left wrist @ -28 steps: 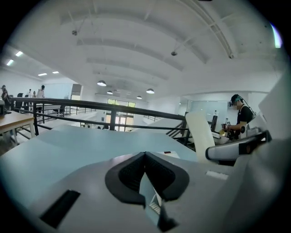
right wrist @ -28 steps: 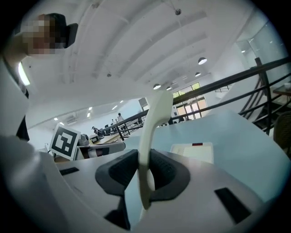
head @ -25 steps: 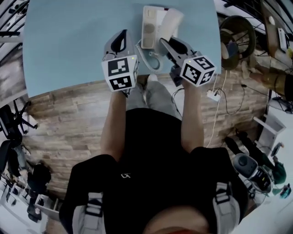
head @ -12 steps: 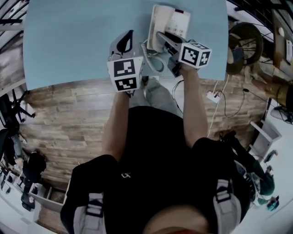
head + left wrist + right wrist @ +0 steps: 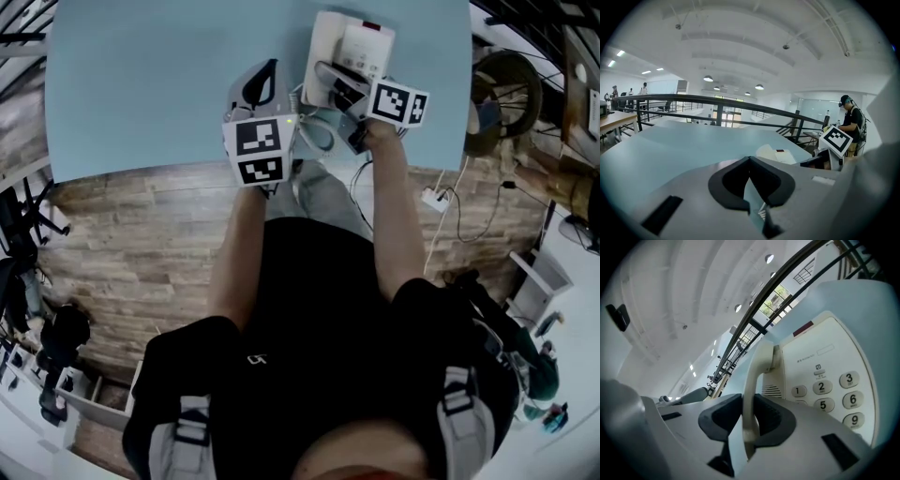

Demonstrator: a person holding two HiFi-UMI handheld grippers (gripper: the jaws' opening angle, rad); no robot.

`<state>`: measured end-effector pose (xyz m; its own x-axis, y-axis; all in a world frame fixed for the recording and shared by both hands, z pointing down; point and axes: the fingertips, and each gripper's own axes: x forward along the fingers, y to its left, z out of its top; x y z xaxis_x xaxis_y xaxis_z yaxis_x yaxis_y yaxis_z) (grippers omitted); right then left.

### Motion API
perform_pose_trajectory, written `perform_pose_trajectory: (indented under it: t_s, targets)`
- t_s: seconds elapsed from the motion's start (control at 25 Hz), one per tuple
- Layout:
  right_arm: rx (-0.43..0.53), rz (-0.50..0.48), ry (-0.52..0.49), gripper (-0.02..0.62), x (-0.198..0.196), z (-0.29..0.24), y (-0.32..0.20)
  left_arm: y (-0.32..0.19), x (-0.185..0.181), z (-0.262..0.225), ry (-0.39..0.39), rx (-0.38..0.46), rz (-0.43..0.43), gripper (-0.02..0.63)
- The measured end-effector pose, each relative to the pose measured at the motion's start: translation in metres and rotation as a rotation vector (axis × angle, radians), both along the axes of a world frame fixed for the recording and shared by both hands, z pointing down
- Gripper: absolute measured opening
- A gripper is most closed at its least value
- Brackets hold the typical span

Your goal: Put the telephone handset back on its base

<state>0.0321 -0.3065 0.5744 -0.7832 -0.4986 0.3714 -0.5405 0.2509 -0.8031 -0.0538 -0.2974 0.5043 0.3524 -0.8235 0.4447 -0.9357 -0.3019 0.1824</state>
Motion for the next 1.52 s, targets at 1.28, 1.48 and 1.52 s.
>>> perform_pose_trajectory:
  t_s: [1.28, 1.48, 1.52]
  targets:
    - [0.399, 0.218, 0.491, 0.0, 0.04, -0.084, -0.008, -0.01, 0.005, -0.062, 0.034, 0.131, -0.014, -0.002]
    - [0.755, 0.266, 0.524, -0.003, 0.05, -0.194, -0.021, -0.026, 0.016, -0.115, 0.01, 0.252, 0.008, -0.002]
    - [0.806, 0.283, 0.538, -0.003, 0.053, -0.214, -0.023, -0.03, 0.018, -0.125, 0.002, 0.277, 0.012, -0.002]
